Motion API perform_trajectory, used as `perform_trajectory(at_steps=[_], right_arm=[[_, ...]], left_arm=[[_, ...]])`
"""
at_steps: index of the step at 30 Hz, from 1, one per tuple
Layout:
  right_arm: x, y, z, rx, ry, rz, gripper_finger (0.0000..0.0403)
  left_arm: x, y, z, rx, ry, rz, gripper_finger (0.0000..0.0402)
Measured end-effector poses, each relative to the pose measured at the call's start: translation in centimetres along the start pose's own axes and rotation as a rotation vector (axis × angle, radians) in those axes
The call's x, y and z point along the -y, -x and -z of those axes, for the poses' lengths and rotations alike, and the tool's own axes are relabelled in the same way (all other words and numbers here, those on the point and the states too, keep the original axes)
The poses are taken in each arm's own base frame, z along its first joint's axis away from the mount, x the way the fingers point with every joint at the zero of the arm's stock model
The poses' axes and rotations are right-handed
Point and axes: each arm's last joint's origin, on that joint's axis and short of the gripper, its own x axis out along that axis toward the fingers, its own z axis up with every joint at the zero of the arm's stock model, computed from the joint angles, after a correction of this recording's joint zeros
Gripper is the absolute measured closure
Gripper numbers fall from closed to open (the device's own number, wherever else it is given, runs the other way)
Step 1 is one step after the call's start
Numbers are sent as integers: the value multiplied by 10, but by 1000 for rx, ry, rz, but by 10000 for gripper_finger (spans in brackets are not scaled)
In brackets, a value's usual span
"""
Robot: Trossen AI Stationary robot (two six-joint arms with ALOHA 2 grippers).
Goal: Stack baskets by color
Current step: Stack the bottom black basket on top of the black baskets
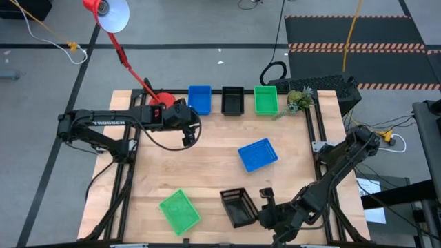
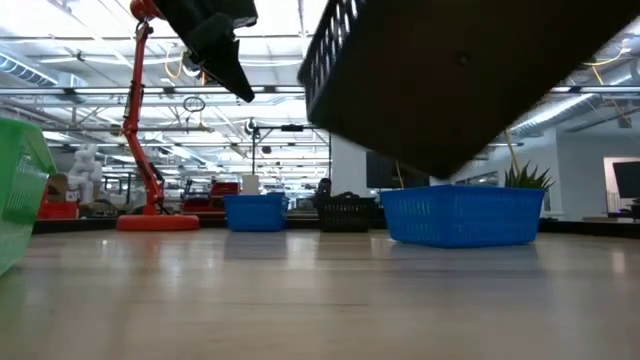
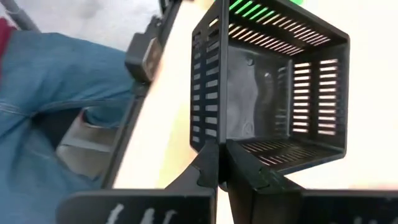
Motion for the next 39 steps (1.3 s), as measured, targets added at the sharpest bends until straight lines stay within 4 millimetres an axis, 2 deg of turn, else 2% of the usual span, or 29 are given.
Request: perform_trajectory(at_steps=[10,23,28,39], right_arm=[[22,32,-10,91,40,130,399],[63,88,-55,16,52,322,399],[88,104,-69,-4,95,418,399],[159,126,-93,-47,127,569,399]], left_arm=[[9,2,2,-19,-22,24,243],[13,4,11,-107,67,33,243],[22,7,12,-117,73,52,243],[40,13,12,-101,47,74,243]])
